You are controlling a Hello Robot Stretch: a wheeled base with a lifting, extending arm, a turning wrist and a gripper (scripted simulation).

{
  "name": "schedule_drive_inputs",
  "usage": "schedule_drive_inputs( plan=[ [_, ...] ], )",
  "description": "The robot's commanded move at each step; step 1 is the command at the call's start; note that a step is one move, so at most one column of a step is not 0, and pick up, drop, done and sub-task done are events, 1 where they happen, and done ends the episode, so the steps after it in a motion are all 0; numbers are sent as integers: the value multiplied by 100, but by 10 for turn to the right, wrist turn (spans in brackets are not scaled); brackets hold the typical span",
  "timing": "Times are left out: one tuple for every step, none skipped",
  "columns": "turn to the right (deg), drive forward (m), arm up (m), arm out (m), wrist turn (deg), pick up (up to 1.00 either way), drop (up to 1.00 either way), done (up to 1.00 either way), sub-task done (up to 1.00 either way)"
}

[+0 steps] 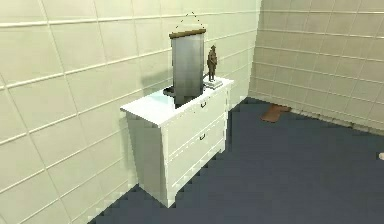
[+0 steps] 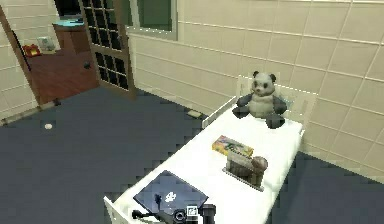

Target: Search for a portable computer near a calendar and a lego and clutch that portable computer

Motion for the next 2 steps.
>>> schedule_drive_inputs(
  plan=[
    [0, 0, 0, 0, 330, 0, 0, 0, 0],
    [0, 0, -30, 0, 0, 0, 0, 0, 0]
  ],
)
